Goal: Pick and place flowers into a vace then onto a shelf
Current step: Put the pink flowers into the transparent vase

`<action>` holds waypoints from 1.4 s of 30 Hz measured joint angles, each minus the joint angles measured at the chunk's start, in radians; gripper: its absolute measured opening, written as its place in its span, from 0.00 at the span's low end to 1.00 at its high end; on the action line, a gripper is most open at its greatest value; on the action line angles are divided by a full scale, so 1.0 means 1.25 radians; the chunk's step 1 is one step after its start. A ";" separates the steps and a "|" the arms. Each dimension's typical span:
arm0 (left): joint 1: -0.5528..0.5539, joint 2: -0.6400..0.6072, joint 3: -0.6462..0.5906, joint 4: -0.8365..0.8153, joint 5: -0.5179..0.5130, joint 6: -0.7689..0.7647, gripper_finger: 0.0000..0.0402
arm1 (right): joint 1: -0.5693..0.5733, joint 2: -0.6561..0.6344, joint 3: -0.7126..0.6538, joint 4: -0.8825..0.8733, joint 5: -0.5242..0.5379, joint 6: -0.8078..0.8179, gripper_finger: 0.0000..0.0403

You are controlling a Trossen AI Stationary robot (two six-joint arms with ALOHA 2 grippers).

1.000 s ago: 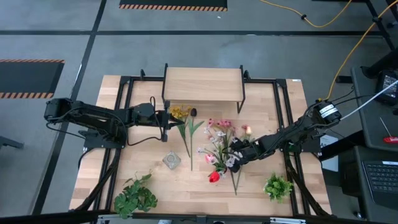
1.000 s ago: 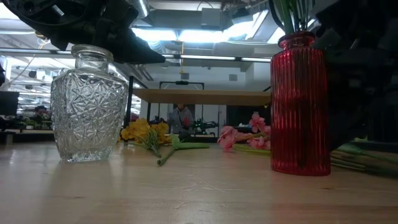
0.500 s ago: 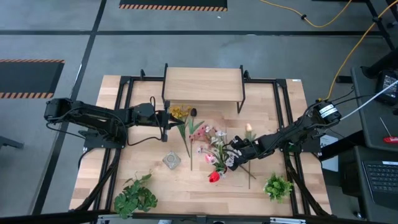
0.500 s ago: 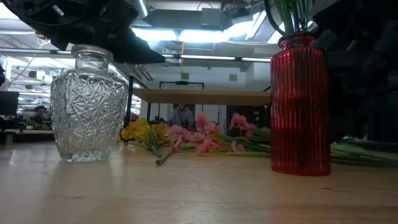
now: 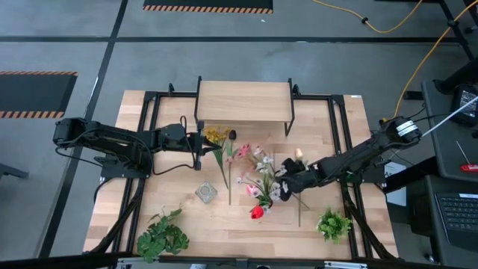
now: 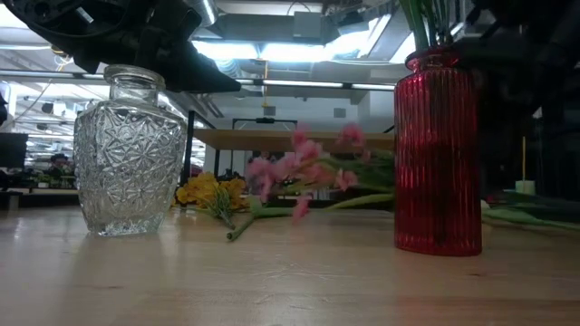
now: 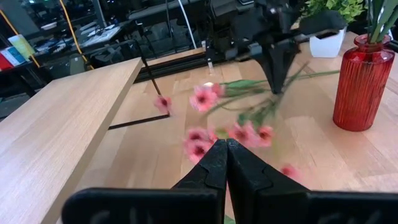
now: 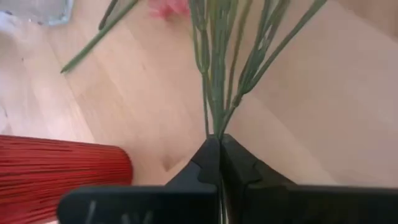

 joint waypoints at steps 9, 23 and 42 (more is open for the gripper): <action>0.000 0.000 0.000 0.000 0.000 0.000 0.01 | 0.000 -0.136 0.000 -0.097 0.078 -0.058 0.00; 0.000 0.000 0.000 0.000 -0.003 0.000 0.01 | -0.005 -0.277 0.000 -0.097 0.220 -0.205 0.00; 0.000 0.000 0.000 0.011 -0.019 0.000 0.02 | -0.247 -0.357 0.000 0.219 0.009 -0.687 0.00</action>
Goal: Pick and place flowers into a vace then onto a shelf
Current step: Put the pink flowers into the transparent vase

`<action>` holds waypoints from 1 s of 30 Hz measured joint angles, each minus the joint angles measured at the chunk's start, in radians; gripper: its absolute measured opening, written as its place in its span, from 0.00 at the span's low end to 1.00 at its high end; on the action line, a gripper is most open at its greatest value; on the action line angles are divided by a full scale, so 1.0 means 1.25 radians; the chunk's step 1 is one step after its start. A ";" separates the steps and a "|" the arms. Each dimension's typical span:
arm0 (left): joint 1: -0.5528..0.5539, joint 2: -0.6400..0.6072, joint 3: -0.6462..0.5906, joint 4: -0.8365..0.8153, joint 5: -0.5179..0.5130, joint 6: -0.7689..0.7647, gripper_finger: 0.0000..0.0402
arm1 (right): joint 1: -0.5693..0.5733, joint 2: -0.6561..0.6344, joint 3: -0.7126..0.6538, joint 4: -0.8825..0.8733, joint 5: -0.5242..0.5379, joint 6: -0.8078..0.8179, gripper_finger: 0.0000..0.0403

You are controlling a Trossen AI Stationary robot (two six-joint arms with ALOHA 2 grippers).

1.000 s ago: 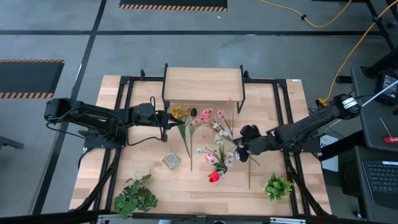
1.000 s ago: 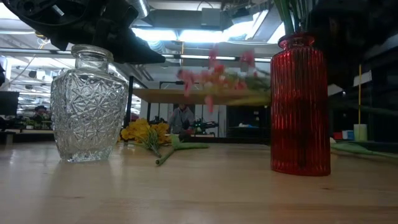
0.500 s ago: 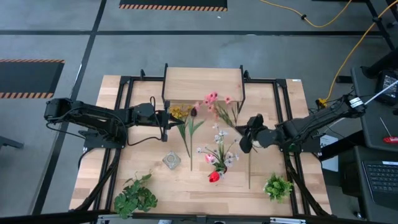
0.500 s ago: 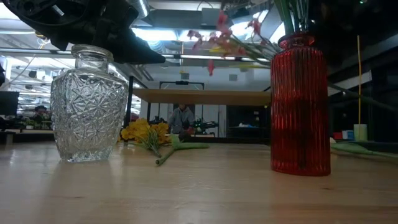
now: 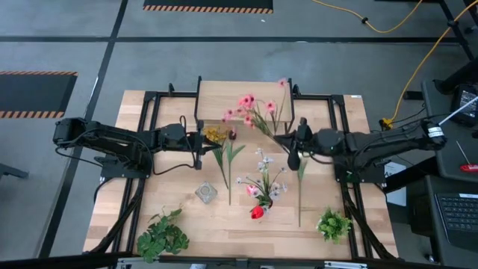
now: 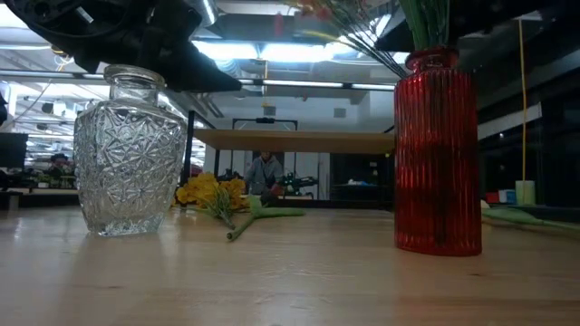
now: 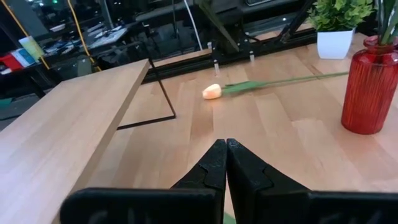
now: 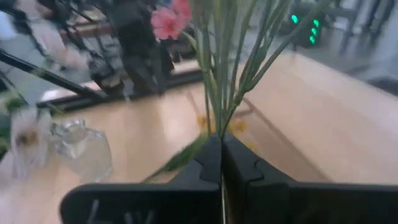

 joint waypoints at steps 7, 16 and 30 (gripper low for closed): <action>0.000 0.000 0.000 0.074 0.000 0.000 0.04 | -0.099 0.061 0.000 0.162 -0.197 -0.087 0.00; 0.000 0.000 0.000 0.167 0.000 -0.063 0.19 | -0.174 0.200 0.000 0.405 -0.387 -0.141 0.00; 0.000 0.000 0.029 0.259 0.001 -0.149 0.46 | -0.225 0.432 0.016 0.779 -0.570 -0.115 0.00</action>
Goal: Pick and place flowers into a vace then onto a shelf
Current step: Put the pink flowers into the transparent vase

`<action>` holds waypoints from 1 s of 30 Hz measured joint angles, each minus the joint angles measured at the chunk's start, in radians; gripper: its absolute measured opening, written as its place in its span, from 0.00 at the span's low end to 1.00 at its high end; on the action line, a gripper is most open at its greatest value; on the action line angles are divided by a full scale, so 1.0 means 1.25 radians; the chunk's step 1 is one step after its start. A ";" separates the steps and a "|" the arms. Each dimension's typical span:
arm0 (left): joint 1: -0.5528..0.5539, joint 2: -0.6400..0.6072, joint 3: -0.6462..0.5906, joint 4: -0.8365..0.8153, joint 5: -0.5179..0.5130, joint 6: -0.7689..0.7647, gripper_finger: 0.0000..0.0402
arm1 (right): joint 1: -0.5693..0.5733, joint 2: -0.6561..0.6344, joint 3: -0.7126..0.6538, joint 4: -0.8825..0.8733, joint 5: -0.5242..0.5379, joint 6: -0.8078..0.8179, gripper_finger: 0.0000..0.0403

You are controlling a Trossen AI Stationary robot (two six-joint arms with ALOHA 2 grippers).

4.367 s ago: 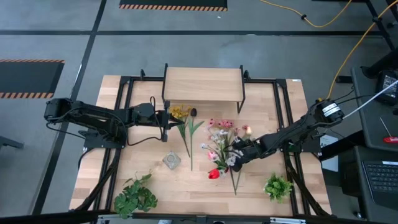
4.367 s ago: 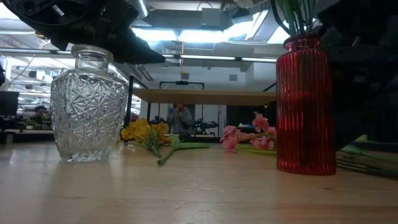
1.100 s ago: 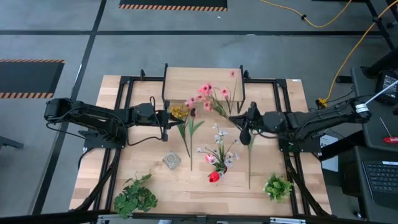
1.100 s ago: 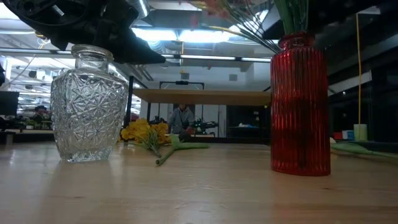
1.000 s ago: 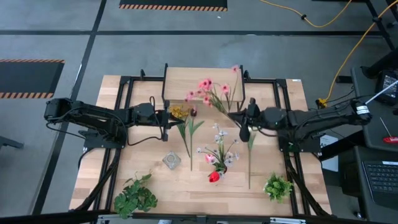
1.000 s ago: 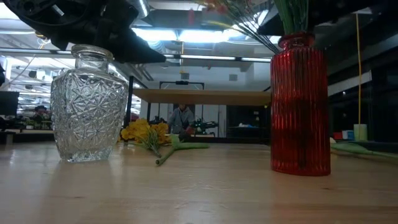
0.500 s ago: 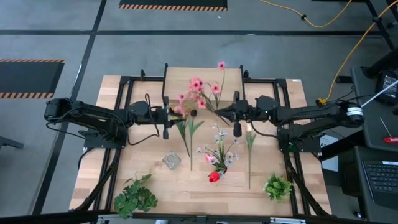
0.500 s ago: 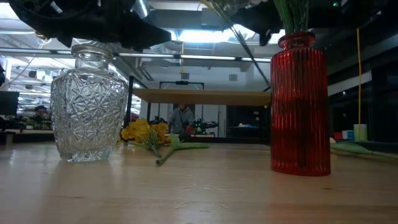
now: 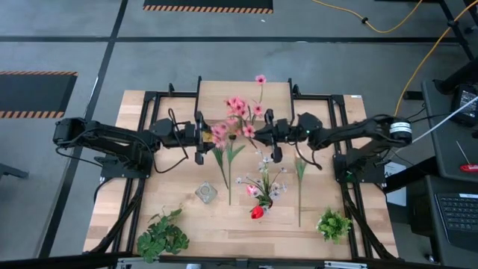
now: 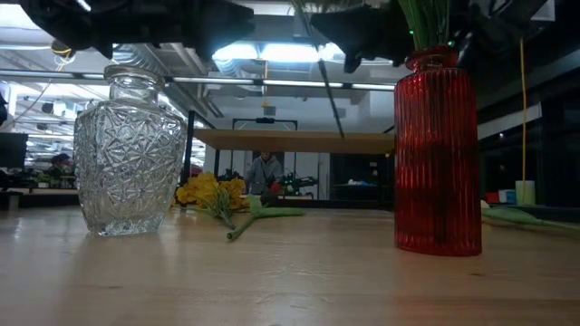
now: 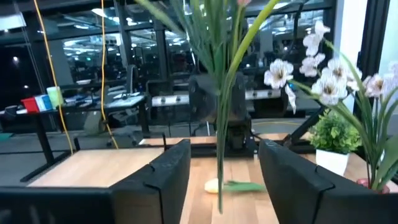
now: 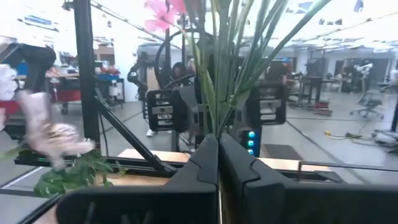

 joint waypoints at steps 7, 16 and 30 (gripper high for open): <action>0.000 0.020 0.026 -0.018 0.000 0.001 0.46 | 0.000 0.081 0.125 -0.028 -0.053 0.006 0.00; 0.000 0.043 0.033 0.024 0.000 0.021 0.46 | -0.002 0.132 0.222 -0.110 -0.053 -0.002 0.00; 0.015 0.043 0.041 0.023 0.006 0.013 0.46 | 0.014 0.133 0.223 -0.088 -0.053 -0.041 0.00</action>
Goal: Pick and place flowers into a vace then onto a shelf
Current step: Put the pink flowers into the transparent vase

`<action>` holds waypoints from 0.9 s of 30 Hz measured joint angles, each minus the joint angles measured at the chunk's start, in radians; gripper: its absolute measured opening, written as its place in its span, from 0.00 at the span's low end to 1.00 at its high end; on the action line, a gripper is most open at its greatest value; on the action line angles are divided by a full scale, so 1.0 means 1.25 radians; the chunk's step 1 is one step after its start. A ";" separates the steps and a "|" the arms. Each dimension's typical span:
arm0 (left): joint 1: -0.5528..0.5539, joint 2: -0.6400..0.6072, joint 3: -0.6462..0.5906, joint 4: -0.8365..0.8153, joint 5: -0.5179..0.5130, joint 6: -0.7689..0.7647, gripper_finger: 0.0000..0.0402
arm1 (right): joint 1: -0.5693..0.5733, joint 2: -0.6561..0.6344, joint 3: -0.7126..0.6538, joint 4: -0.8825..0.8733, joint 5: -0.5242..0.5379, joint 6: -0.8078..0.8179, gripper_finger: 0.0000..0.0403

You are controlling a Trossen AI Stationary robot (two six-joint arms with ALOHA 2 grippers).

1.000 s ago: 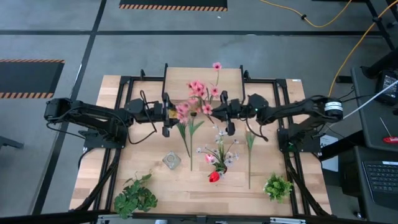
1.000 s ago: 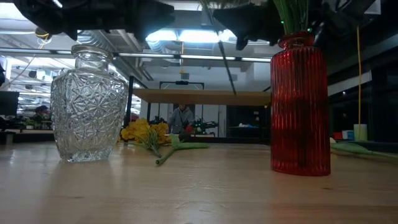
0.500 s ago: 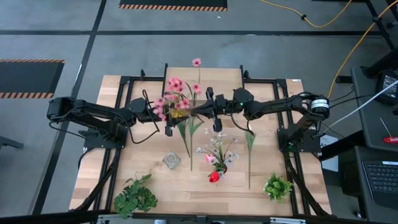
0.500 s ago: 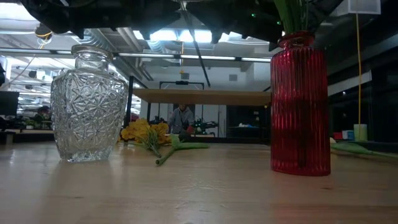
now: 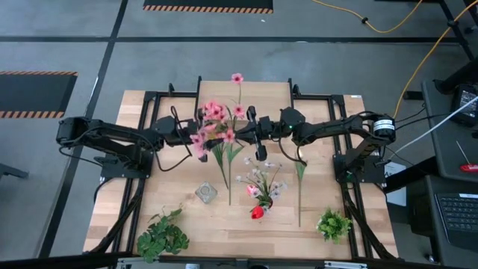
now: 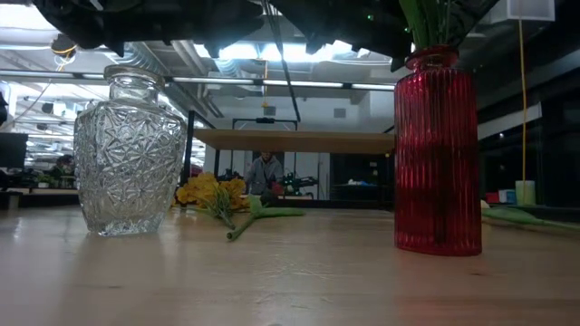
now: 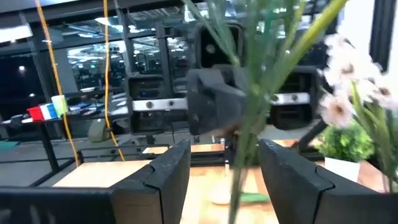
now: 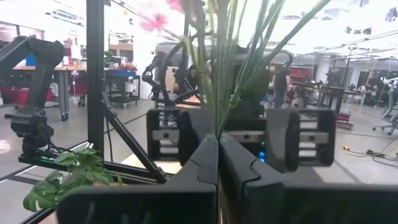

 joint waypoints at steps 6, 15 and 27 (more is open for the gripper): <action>0.021 0.048 0.066 -0.053 0.098 -0.027 0.45 | 0.000 0.000 0.000 -0.001 0.000 0.000 0.00; 0.022 0.095 0.095 -0.057 0.097 -0.013 0.36 | 0.000 0.000 0.000 -0.001 0.000 0.001 0.00; 0.021 0.078 0.096 -0.061 0.099 -0.012 0.23 | 0.000 0.000 0.000 -0.015 0.001 0.000 0.00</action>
